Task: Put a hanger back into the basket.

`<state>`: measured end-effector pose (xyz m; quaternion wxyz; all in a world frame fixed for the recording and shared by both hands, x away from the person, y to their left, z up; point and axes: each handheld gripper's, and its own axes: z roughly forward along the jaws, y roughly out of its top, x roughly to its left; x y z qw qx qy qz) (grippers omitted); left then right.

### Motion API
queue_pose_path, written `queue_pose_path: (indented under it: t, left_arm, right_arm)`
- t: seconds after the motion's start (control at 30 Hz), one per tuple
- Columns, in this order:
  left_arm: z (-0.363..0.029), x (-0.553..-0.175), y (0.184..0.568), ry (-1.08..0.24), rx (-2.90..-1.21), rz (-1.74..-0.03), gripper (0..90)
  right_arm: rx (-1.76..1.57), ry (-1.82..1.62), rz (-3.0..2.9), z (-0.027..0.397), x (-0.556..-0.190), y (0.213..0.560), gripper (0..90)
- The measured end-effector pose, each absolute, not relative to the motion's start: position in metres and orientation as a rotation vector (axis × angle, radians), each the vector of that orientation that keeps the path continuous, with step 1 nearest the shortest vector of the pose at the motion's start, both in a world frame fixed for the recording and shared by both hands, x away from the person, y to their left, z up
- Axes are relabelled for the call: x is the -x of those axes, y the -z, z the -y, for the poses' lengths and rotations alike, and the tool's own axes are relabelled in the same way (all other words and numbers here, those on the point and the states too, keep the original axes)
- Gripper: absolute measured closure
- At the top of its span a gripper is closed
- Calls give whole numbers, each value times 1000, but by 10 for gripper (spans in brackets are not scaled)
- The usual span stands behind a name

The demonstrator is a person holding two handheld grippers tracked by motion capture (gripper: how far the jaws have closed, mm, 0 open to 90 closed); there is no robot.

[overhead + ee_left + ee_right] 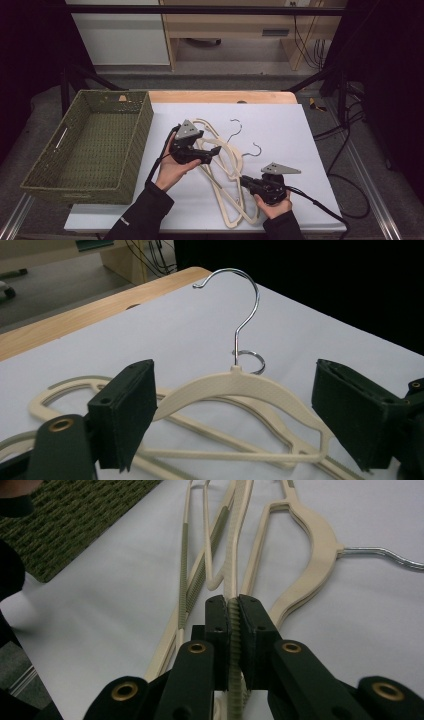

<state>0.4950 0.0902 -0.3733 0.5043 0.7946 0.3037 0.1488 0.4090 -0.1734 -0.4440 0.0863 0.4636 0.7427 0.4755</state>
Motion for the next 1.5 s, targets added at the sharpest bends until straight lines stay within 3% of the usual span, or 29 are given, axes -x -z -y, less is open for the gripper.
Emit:
queue_pose_path:
  t: [0.23, 0.4, 0.43, 0.47, 0.5, 0.6, 0.73, 0.8, 1.13, 1.2, 1.33, 1.43, 1.5]
  left_arm:
    - [-68, -505, 382, -331, -1948, -733, 279]
    - [-57, -512, 389, -334, -1975, -734, 442]
    - [-55, -513, 391, -324, -1969, -737, 442]
    - [-54, -515, 392, -315, -1965, -738, 521]
    - [-54, -516, 392, -297, -1965, -735, 521]
    - [-50, -518, 394, -280, -1983, -723, 643]
    - [-48, -520, 396, -289, -1985, -733, 719]
    - [-50, -522, 396, -284, -1980, -745, 800]
    - [-50, -523, 394, -307, -1986, -686, 795]
    - [-48, -523, 394, -319, -1997, -690, 861]
    - [-49, -522, 392, -314, -1999, -687, 879]
    - [-50, -519, 391, -334, -2007, -681, 883]
    - [-50, -517, 390, -335, -2012, -675, 883]
  right_arm:
    - [-1355, -1425, -2218, 174, -408, 444, 842]
    - [-1363, -1429, -2217, 173, -406, 443, 842]
    - [-1353, -1431, -2218, 174, -406, 443, 843]
    - [-1348, -1436, -2219, 174, -405, 443, 843]
    - [-1348, -1436, -2219, 174, -405, 443, 843]
    - [-1344, -1448, -2221, 173, -405, 443, 843]
    - [-1337, -1440, -2220, 173, -404, 443, 843]
    - [-1342, -1436, -2222, 173, -404, 443, 842]
    - [-1316, -1461, -2229, 173, -403, 443, 845]
    - [-1316, -1462, -2231, 173, -402, 443, 844]
    - [-1315, -1468, -2236, 173, -402, 443, 841]
    - [-1309, -1478, -2245, 173, -402, 443, 826]
    - [-1299, -1481, -2258, 173, -403, 443, 749]
